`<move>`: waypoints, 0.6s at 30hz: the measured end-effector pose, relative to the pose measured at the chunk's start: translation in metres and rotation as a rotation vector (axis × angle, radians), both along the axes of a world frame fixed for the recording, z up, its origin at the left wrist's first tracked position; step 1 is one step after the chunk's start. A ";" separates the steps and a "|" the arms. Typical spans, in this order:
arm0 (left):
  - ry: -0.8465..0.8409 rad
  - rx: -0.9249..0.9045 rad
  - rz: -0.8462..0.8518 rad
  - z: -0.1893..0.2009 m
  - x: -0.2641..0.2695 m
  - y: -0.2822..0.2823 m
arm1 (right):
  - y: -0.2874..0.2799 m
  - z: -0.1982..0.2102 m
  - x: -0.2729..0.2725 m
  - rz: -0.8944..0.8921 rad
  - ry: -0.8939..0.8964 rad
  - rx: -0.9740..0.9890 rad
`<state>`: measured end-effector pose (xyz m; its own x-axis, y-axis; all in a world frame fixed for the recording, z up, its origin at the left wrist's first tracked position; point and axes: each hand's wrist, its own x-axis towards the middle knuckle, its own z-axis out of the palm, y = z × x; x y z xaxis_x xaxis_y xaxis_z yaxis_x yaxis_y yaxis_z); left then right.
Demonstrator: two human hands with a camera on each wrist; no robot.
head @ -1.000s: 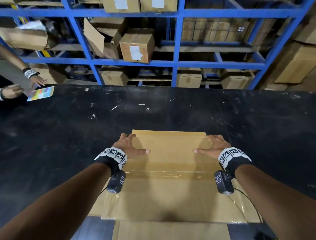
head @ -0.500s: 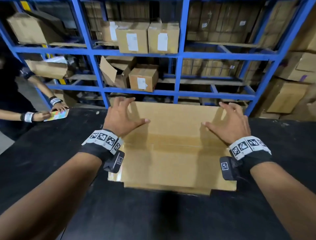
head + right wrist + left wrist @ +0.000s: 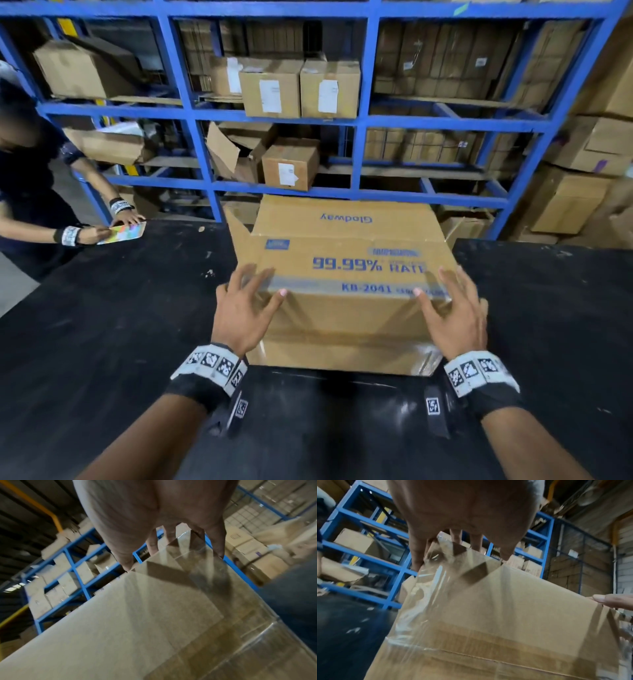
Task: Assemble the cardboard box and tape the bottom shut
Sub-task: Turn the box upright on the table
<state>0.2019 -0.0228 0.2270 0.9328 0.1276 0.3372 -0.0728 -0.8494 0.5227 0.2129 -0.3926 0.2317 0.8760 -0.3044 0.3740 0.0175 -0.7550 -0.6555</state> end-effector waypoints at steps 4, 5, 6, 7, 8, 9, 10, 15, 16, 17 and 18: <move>0.053 -0.015 0.015 -0.055 -0.048 -0.006 | 0.006 -0.061 -0.047 -0.043 0.104 -0.017; 0.036 -0.020 0.017 -0.060 -0.060 -0.008 | 0.006 -0.069 -0.058 -0.058 0.103 -0.019; 0.018 -0.028 0.017 -0.062 -0.070 -0.009 | 0.005 -0.074 -0.067 -0.072 0.100 -0.013; 0.005 -0.035 0.014 -0.062 -0.078 -0.009 | 0.004 -0.076 -0.073 -0.081 0.098 -0.002; -0.003 -0.038 0.005 -0.061 -0.082 -0.008 | 0.002 -0.077 -0.078 -0.082 0.095 0.003; -0.012 -0.037 -0.006 -0.059 -0.084 -0.007 | 0.001 -0.076 -0.081 -0.079 0.089 -0.007; -0.019 -0.032 -0.019 -0.056 -0.084 -0.005 | -0.001 -0.076 -0.082 -0.071 0.082 -0.023; 0.050 0.025 -0.057 -0.049 -0.065 0.005 | -0.007 -0.067 -0.065 -0.030 0.142 -0.067; 0.068 0.036 -0.059 -0.048 -0.060 0.007 | -0.009 -0.066 -0.061 -0.023 0.157 -0.085; 0.085 0.042 -0.061 -0.046 -0.057 0.008 | -0.010 -0.064 -0.056 -0.017 0.176 -0.098; 0.099 0.047 -0.060 -0.044 -0.054 0.008 | -0.011 -0.063 -0.053 -0.008 0.199 -0.106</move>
